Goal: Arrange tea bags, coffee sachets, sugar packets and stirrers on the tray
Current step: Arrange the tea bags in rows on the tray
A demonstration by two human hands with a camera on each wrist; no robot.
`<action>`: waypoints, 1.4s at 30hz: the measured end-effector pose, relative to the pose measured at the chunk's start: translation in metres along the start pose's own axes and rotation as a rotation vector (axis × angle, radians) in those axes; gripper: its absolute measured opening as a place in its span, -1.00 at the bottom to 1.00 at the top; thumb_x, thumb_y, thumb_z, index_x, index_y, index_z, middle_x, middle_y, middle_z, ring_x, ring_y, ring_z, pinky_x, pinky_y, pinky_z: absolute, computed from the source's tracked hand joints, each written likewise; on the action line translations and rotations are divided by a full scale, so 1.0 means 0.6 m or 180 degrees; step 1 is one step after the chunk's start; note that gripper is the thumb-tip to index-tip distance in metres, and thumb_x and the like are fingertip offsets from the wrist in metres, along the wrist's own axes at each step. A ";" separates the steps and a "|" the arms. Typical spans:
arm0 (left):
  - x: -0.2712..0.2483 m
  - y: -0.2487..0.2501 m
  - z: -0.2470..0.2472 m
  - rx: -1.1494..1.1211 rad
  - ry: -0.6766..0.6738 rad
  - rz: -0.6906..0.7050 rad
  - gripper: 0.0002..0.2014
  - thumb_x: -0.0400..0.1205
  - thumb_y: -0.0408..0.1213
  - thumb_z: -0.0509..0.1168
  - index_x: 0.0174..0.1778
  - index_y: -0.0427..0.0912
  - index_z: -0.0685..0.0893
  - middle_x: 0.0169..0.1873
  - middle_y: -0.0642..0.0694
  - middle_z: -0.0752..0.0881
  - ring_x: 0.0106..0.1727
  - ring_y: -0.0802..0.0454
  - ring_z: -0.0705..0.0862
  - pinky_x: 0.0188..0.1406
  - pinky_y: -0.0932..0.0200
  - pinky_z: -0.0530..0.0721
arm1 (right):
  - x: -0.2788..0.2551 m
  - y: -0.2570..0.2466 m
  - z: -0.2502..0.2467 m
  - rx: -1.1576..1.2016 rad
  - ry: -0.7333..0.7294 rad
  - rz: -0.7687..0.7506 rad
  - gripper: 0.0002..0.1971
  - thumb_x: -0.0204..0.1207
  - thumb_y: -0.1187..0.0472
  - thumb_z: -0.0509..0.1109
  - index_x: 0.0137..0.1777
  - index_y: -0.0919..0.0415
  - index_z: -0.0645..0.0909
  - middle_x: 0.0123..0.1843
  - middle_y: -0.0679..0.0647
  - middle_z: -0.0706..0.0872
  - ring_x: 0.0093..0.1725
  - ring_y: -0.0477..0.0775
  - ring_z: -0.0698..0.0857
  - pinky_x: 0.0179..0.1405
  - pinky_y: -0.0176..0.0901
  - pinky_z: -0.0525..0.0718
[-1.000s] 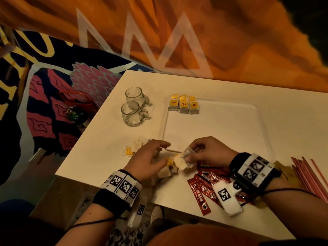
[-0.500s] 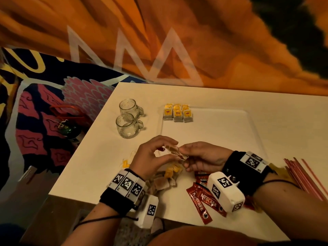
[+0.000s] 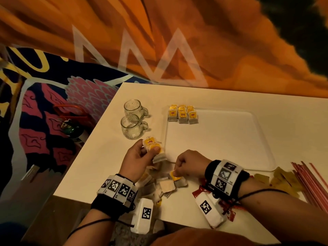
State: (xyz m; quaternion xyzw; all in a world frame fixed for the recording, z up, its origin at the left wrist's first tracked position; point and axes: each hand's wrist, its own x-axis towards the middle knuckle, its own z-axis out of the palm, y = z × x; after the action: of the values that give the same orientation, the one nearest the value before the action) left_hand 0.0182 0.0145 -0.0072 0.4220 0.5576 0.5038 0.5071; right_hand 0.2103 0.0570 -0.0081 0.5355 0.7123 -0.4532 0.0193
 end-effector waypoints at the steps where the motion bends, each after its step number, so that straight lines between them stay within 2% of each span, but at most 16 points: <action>1: 0.001 -0.001 -0.002 -0.0024 0.0013 -0.0054 -0.86 0.60 -0.44 0.34 0.05 -0.24 0.68 -0.21 -0.14 0.83 -0.23 0.05 0.79 -0.33 0.13 0.78 | -0.005 -0.002 -0.009 0.0024 0.0025 -0.0063 -0.86 0.35 0.13 0.61 -0.17 0.18 0.81 -0.26 -0.05 0.80 -0.26 -0.14 0.69 -0.12 -0.16 0.69; 3: 0.005 -0.002 -0.006 -0.0071 0.0023 -0.0141 -0.87 0.62 -0.44 0.32 0.03 -0.19 0.69 -0.23 -0.14 0.82 -0.27 0.04 0.78 -0.37 0.09 0.79 | -0.016 -0.006 -0.035 0.0051 0.0028 -0.0194 -0.91 0.36 0.14 0.61 -0.18 0.13 0.83 -0.32 -0.12 0.79 -0.37 -0.25 0.65 -0.24 -0.30 0.66; 6: 0.018 -0.006 -0.008 0.0121 0.0094 -0.0152 -0.90 0.65 -0.39 0.29 0.00 -0.12 0.66 -0.18 -0.17 0.78 -0.28 0.06 0.77 -0.40 0.06 0.79 | -0.024 -0.007 -0.083 0.0066 0.0045 -0.0379 -0.93 0.40 0.14 0.59 -0.16 0.10 0.83 -0.34 -0.14 0.78 -0.36 -0.23 0.65 -0.32 -0.38 0.60; 9: 0.041 -0.010 -0.006 0.0330 0.0121 -0.0127 -0.90 0.66 -0.36 0.29 -0.05 -0.05 0.64 -0.10 -0.20 0.75 -0.18 -0.06 0.76 -0.38 0.06 0.80 | -0.004 -0.003 -0.122 0.0108 0.0571 -0.0542 -0.94 0.45 0.13 0.56 -0.15 0.09 0.79 -0.30 -0.09 0.76 -0.33 -0.19 0.66 -0.30 -0.34 0.59; 12: 0.066 -0.007 0.001 0.0392 -0.0008 -0.0108 -0.94 0.65 -0.35 0.31 -0.03 -0.13 0.68 -0.07 -0.31 0.76 -0.07 -0.27 0.74 -0.25 -0.17 0.80 | 0.035 -0.002 -0.132 0.0013 0.1110 -0.0629 -0.95 0.49 0.10 0.52 -0.18 0.00 0.73 -0.23 -0.12 0.72 -0.24 -0.15 0.63 -0.19 -0.24 0.57; 15: 0.093 -0.008 0.002 0.0454 -0.0081 -0.0108 -0.90 0.57 -0.20 0.40 -0.05 -0.10 0.72 -0.12 -0.28 0.79 -0.07 -0.30 0.76 -0.19 -0.37 0.76 | 0.082 -0.001 -0.127 -0.0064 0.0846 -0.0579 -0.94 0.50 0.11 0.51 -0.11 0.06 0.75 -0.23 -0.12 0.72 -0.22 -0.16 0.64 -0.17 -0.27 0.58; 19: 0.116 -0.017 0.002 0.0516 -0.0125 -0.0193 -0.92 0.59 -0.20 0.40 -0.04 -0.05 0.72 -0.14 -0.20 0.80 -0.13 -0.24 0.77 -0.24 -0.37 0.75 | 0.141 0.004 -0.126 -0.0046 0.0405 -0.0454 -0.91 0.50 0.14 0.51 -0.05 0.12 0.75 -0.15 -0.03 0.78 -0.18 -0.11 0.69 -0.12 -0.28 0.65; 20: 0.122 -0.020 0.002 0.0492 -0.0137 -0.0255 -0.92 0.59 -0.21 0.40 -0.03 -0.07 0.72 -0.14 -0.22 0.80 -0.14 -0.25 0.76 -0.26 -0.37 0.75 | 0.159 0.005 -0.128 -0.0114 0.0433 -0.0416 -0.90 0.50 0.13 0.51 -0.05 0.12 0.76 -0.13 -0.03 0.78 -0.14 -0.09 0.70 -0.09 -0.25 0.66; 22: 0.129 -0.026 0.000 0.0523 -0.0165 -0.0302 -0.80 0.51 -0.04 0.43 -0.04 -0.04 0.71 -0.14 -0.22 0.80 -0.12 -0.31 0.76 -0.22 -0.41 0.73 | 0.187 0.009 -0.133 -0.0233 0.0598 -0.0325 -0.90 0.49 0.12 0.51 -0.07 0.12 0.77 -0.13 -0.06 0.77 -0.12 -0.11 0.68 -0.09 -0.24 0.63; 25: 0.145 -0.038 -0.007 0.0693 -0.0219 -0.0386 -0.67 0.40 0.16 0.41 -0.07 0.03 0.70 -0.18 -0.16 0.81 -0.15 -0.29 0.76 -0.20 -0.40 0.72 | 0.227 0.012 -0.146 -0.0165 0.0927 -0.0216 -0.91 0.49 0.14 0.51 -0.11 0.14 0.77 -0.26 -0.12 0.68 -0.25 -0.14 0.60 -0.18 -0.24 0.52; 28: 0.156 -0.039 -0.006 0.0688 -0.0206 -0.0471 -0.86 0.54 -0.05 0.42 -0.10 -0.01 0.70 -0.22 -0.18 0.80 -0.32 -0.15 0.75 -0.38 -0.20 0.74 | 0.253 0.010 -0.161 -0.0036 0.1237 -0.0160 -0.93 0.47 0.15 0.52 -0.13 0.13 0.74 -0.24 -0.06 0.69 -0.23 -0.07 0.60 -0.18 -0.20 0.53; 30: 0.163 -0.038 -0.003 0.0610 -0.0231 -0.0490 -0.89 0.60 -0.18 0.38 -0.05 -0.13 0.69 -0.22 -0.21 0.79 -0.41 -0.06 0.73 -0.41 -0.11 0.72 | 0.265 0.008 -0.169 0.0092 0.1354 -0.0156 -0.95 0.47 0.17 0.52 -0.13 0.13 0.74 -0.28 -0.07 0.68 -0.24 -0.07 0.61 -0.19 -0.20 0.54; 34: 0.168 -0.038 0.003 0.0460 -0.0220 -0.0573 -0.87 0.61 -0.21 0.37 -0.04 -0.20 0.68 -0.24 -0.23 0.79 -0.47 -0.07 0.73 -0.45 -0.06 0.69 | 0.281 0.008 -0.176 0.0194 0.1461 -0.0127 -0.96 0.48 0.19 0.51 -0.17 0.11 0.72 -0.36 -0.07 0.68 -0.28 -0.02 0.67 -0.17 -0.13 0.63; 39: 0.176 -0.045 0.005 0.0453 -0.0209 -0.0484 -0.79 0.54 -0.11 0.44 -0.06 -0.18 0.70 -0.19 -0.25 0.80 -0.35 -0.21 0.76 -0.23 -0.38 0.74 | 0.282 0.007 -0.171 0.0241 0.1385 -0.0088 -0.96 0.47 0.17 0.51 -0.14 0.08 0.70 -0.26 0.02 0.75 -0.16 0.08 0.75 -0.08 -0.02 0.71; 41: 0.178 -0.043 0.006 0.0426 -0.0223 -0.0442 -0.70 0.42 0.04 0.46 -0.08 -0.08 0.72 -0.17 -0.21 0.81 -0.24 -0.26 0.78 -0.13 -0.41 0.72 | 0.270 0.006 -0.170 0.0382 0.1534 -0.0164 -0.90 0.46 0.16 0.52 -0.06 0.07 0.69 -0.21 0.00 0.74 -0.17 -0.01 0.72 -0.09 -0.10 0.69; 42: 0.179 -0.042 0.007 0.0410 -0.0235 -0.0440 -0.66 0.36 0.09 0.46 -0.08 -0.03 0.73 -0.16 -0.18 0.81 -0.17 -0.27 0.78 -0.09 -0.41 0.71 | 0.259 0.003 -0.170 0.0499 0.1631 -0.0254 -0.87 0.45 0.15 0.53 -0.03 0.08 0.69 -0.21 -0.03 0.73 -0.21 -0.14 0.69 -0.14 -0.23 0.65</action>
State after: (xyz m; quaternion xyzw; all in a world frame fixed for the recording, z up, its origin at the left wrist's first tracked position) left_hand 0.0098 0.1168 -0.0471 0.4325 0.5976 0.4149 0.5327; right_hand 0.1923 0.2407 -0.0289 0.6041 0.6772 -0.3572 -0.2210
